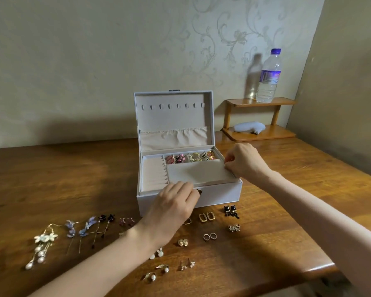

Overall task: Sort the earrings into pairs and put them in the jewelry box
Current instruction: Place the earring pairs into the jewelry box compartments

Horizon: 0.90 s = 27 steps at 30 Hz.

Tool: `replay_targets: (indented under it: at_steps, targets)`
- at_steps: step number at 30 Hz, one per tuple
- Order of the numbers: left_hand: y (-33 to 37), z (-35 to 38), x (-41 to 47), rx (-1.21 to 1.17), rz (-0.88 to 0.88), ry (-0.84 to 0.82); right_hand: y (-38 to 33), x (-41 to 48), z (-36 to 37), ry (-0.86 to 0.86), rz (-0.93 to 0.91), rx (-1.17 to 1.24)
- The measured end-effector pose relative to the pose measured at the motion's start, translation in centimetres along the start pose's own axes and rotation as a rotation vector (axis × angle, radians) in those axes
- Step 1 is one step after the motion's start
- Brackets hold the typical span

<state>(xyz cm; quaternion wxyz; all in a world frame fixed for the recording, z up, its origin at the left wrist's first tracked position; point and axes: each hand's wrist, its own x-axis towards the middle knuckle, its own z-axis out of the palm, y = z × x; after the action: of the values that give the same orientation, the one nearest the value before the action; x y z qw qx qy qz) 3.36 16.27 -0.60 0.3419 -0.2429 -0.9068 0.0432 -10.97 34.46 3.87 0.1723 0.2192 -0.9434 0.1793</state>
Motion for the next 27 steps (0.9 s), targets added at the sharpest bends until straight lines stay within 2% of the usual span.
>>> replay_targets:
  at_steps: [3, 5, 9, 12, 18, 22, 27]
  targets:
    - [0.0, -0.3, -0.1, 0.089, 0.101, 0.058, -0.1, 0.1, -1.5, 0.072, 0.025, 0.142]
    - [0.2, -0.4, 0.2, 0.124, 0.127, 0.089, -0.3, 0.1, -2.9, 0.092, 0.109, 0.373]
    - [0.7, 0.1, 0.6, 0.174, 0.105, 0.075, -0.9, 0.4, -4.0, 0.031, 0.238, 0.899]
    - [1.1, 0.3, 0.4, 0.217, 0.043, 0.012, -1.2, 0.5, -3.6, 0.003, 0.252, 1.129]
    - [1.8, 0.6, -0.4, 0.259, -0.092, -0.05, -0.6, -0.3, -2.0, 0.046, 0.313, 1.174]
    - [2.3, 0.1, -0.3, 0.311, -0.183, -0.115, 0.0, -0.5, -1.4, 0.04, 0.365, 1.316]
    - [1.1, -0.7, -0.4, 0.337, -0.316, -0.225, -0.2, -0.9, -0.8, -0.069, 0.371, 1.38]
